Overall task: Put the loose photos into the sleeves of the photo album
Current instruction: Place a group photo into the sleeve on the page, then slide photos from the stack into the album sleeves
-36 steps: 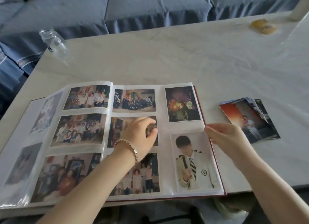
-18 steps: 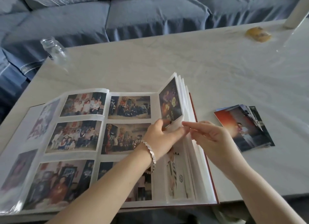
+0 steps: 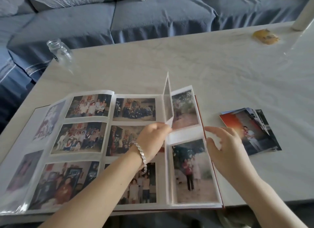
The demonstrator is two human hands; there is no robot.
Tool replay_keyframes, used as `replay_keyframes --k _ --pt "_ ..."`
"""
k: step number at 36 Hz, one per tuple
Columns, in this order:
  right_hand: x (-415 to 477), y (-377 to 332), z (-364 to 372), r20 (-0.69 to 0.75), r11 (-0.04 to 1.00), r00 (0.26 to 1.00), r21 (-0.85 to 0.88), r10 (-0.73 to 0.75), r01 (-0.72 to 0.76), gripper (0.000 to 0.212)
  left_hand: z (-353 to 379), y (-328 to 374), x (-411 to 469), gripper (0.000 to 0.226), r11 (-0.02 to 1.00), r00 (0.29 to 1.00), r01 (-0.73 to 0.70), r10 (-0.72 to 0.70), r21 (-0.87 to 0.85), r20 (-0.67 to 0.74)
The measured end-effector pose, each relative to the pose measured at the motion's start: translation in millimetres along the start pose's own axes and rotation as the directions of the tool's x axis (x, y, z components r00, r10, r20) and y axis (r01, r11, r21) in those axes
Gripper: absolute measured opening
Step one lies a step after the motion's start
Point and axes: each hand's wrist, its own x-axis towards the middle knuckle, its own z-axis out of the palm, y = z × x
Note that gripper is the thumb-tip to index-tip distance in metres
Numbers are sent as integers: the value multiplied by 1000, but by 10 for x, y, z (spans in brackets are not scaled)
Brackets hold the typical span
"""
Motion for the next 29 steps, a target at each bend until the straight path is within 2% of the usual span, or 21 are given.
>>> replay_keyframes --k 2,5,8,12,15,20,26,27,29 --pt "-27 -33 -7 -52 997 997 -54 -58 55 35 -63 -37 1 41 993 994 -22 34 113 -103" --pt "-4 -98 31 -49 987 991 -101 -126 121 31 -233 -134 -20 31 972 989 -40 71 233 -129" --pt "46 -210 141 32 981 985 -98 -167 170 27 -497 -154 -91 14 977 990 -28 56 212 -129" --pt "80 -458 356 186 965 953 -64 -238 253 29 -982 -230 -205 15 990 967 22 14 138 -256" --pt "93 -674 548 333 926 880 -47 -338 373 42 -1375 -367 -282 36 987 926 79 -21 140 -377" --pt "78 -984 904 527 842 736 -70 -424 535 51 -1962 -728 -365 49 964 838 216 -100 157 -537" --pt "116 -1128 1311 619 732 613 -88 -491 676 53 -2341 -1172 -471 36 829 692 492 -187 266 -697" --pt "127 -1146 1372 631 720 599 -90 -493 688 57 -2360 -1229 -480 35 801 686 522 -191 292 -702" --pt "154 -1169 1480 640 705 584 -91 -500 703 78 -2360 -1277 -483 37 720 671 594 -197 359 -715"
